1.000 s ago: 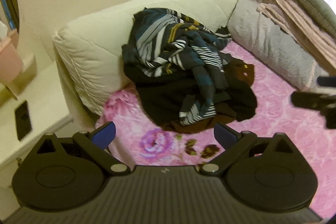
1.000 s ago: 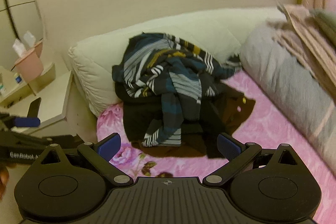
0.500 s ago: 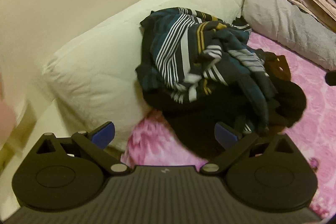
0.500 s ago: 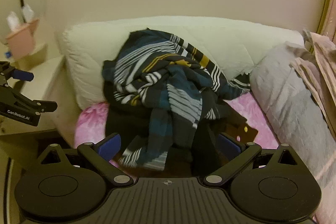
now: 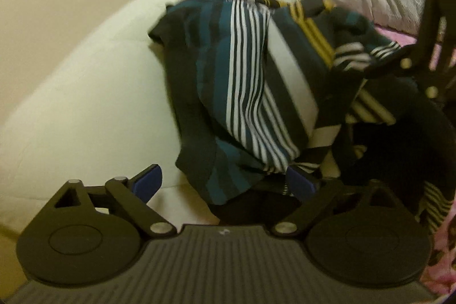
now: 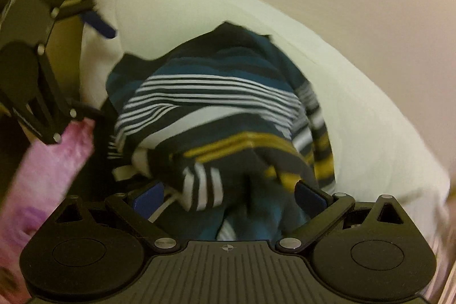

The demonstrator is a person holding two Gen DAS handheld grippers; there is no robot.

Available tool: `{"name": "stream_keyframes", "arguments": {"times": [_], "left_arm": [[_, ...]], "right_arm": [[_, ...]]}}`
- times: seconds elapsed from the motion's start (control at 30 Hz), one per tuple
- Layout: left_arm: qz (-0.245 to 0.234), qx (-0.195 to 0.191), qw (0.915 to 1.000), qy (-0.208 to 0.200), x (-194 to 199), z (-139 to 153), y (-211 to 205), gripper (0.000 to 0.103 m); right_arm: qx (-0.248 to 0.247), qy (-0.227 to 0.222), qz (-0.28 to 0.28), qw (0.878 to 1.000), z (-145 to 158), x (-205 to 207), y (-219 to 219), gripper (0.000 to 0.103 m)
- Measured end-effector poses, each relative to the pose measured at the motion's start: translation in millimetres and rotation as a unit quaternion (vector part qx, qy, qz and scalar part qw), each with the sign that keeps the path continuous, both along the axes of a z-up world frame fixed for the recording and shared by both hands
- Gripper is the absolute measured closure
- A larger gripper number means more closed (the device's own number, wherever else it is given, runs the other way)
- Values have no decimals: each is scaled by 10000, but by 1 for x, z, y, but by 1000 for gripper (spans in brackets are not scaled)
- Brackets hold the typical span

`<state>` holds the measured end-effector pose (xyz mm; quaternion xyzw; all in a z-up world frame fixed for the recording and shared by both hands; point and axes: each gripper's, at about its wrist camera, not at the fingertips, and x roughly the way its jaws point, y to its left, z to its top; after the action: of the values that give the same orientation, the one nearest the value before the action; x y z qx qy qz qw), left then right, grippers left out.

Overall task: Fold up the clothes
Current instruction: 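Grasp the striped sweater with both grippers from the clothes pile, then lift the striped sweater with both grippers and carry it over the bed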

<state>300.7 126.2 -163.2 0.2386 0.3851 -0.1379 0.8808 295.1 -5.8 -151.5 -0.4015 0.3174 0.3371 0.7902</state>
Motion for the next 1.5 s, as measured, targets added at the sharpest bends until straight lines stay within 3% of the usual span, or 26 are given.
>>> {"name": "stream_keyframes", "arguments": {"times": [0.1,0.17,0.2,0.27,0.33,0.37,0.4,0.5,0.6,0.77,0.87,1.07,1.2,1.4,1.5], "left_arm": [[-173,97,9997,113,10,-16,4,21],[-174,123,9995,251,13,-23,5,50],[-165,103,9994,284,14,-24,6,57],[-161,-11,9996,239,10,-18,7,76],[-190,-132,9997,124,3,-7,7,87],[-230,-199,9995,15,-2,2,6,91],[-270,-266,9992,-95,-7,11,5,91],[-451,-541,9963,-486,-25,46,-1,94],[-669,-896,9894,-922,-51,88,-13,95],[-1347,-1409,9706,-1410,-120,153,-45,95],[-1914,-1579,9566,-1529,-177,183,-78,95],[-3150,-1826,9235,-1212,-320,209,-177,96],[-4084,-2086,8870,-542,-413,206,-255,96],[-5546,-2161,8019,517,-509,188,-374,95],[-5871,-2119,7758,928,-526,168,-425,84]], "right_arm": [[-393,-45,311,9987,-23,21,16,3],[-687,-118,464,9965,-39,32,25,3],[-754,-146,468,9959,-44,36,27,8],[-655,-129,373,9971,-42,38,24,25],[-545,-108,273,9981,-40,40,20,45],[-452,-99,202,9987,-35,40,16,61],[-291,-81,82,9995,-27,41,10,74],[331,88,-411,9986,5,44,-17,84],[998,117,-964,9903,42,34,-54,87],[2029,55,-1929,9600,102,-32,-133,90],[2422,10,-2333,9418,118,-98,-185,91],[3197,309,-3214,8908,119,-261,-282,91],[3498,502,-4023,8446,108,-372,-352,91],[3847,763,-5314,7509,94,-535,-464,91],[3695,614,-6300,6803,87,-596,-522,90]]}}
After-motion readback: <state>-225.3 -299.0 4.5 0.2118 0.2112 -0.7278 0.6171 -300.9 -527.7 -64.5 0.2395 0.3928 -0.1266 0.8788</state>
